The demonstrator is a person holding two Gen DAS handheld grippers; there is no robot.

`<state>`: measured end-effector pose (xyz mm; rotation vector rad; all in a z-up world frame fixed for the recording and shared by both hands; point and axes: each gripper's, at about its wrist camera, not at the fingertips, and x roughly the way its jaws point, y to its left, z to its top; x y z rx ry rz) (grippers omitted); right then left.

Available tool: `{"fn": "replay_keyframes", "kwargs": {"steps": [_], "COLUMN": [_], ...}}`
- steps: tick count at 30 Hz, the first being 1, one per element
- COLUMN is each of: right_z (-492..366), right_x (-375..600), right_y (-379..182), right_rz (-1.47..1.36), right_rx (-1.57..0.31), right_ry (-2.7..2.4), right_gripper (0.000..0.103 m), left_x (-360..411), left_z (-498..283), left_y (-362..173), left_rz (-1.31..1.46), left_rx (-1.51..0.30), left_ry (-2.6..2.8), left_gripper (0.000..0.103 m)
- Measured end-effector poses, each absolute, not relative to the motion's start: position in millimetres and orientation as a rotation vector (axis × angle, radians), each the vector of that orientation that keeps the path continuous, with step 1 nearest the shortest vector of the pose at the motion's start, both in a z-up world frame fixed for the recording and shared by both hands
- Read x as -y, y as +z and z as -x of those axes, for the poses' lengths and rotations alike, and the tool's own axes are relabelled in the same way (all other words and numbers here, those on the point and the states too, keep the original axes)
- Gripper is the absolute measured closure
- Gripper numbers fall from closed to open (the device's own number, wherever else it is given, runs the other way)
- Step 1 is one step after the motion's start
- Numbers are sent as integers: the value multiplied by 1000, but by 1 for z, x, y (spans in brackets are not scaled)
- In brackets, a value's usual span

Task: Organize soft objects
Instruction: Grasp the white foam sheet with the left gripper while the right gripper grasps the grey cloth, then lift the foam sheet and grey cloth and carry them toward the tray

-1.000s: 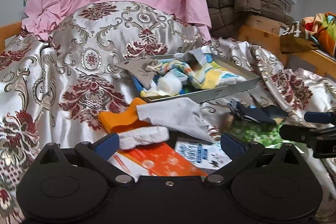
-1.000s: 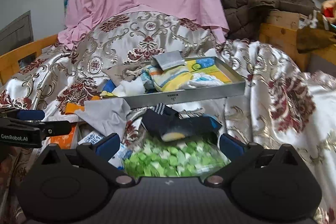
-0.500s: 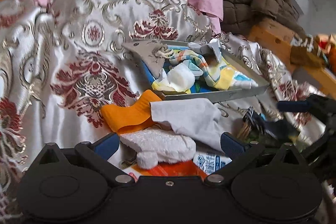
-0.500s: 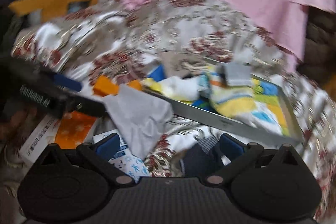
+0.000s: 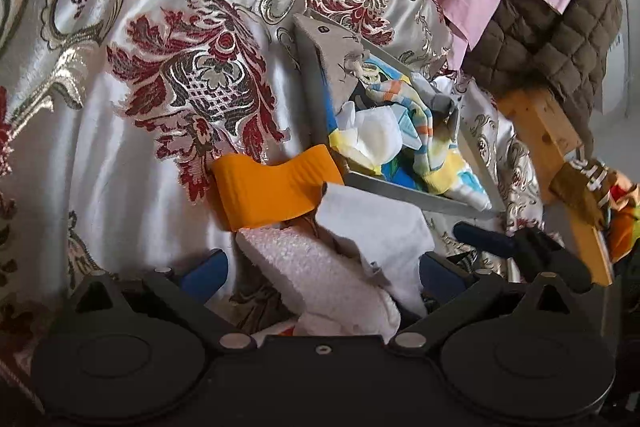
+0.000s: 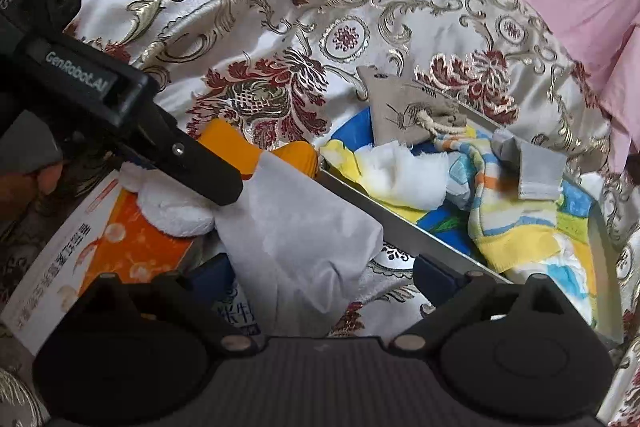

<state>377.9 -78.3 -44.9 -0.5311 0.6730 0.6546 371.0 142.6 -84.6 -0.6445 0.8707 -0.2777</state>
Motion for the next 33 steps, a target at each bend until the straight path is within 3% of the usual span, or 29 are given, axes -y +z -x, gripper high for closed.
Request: {"fn": "replay_keyframes", "kwargs": {"steps": [6,9,11,18,20,22,26,28,33], "right_z": [-384,-389,-393,-410,-411,-409,-399,-392,-374], "right_x": [81,80,80,85,85,86,83,83,84], "right_y": [-49,-51,-51,-51,-51,-50,-50,-50,-54], "right_rz": [522,512,479,349,339,322,302,286,247], "right_rx": [-695,-718,-737,-829,-834,-831,-799,-775,-740], "right_ry": [652,657,669,697,698,696,687,676,612], "right_gripper": [5,13,16,28,33,48,63,75,87], "left_x": [-143,-145,-146,-152,-153,-152,-151,-149,-144], "left_z": [-375,-375,-376,-377,-376,-375,-373,-374,-376], "left_y": [-89,-91,-94,-101,-103,-104,-105,-106,-108], "left_rz": [684,703,714,793,803,805,827,840,856], "left_rx": [-876,-882,-887,-886,-884,-883,-870,-867,-861], "left_ry": [-292,-294,-296,-303,-297,-299,-324,-335,-329], "left_gripper": [5,12,22,34,43,50,59,60,60]}}
